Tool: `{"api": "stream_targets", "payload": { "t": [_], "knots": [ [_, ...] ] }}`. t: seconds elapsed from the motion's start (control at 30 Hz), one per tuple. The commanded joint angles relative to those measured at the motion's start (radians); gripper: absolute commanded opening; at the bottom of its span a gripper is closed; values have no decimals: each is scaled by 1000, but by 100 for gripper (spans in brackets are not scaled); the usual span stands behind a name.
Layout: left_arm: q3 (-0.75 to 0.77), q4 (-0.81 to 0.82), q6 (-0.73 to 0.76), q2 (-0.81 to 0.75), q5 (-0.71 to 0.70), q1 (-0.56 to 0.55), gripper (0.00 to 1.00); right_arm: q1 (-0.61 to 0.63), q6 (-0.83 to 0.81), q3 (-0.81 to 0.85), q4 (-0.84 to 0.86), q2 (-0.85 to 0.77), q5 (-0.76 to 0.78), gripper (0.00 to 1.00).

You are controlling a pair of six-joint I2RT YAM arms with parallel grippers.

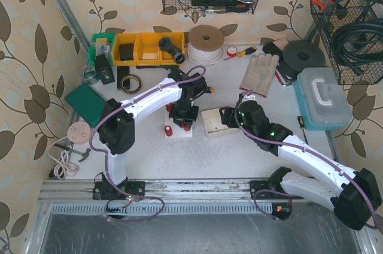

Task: Install the large spring

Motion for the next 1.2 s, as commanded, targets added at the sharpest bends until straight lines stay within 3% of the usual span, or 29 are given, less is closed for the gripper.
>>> {"api": "stream_targets", "payload": {
  "t": [0.0,0.97,1.17],
  "knots": [
    [27,-18,27,10,10,13,0,-4,10,-17,10,-12,-5,75],
    [123,-74,101,147,-24,22,0,-6,4,-9,18,14,-17,75],
    [139,-62,87,140,-33,22,35,-7,5,-8,16,21,-17,75]
  ]
}}
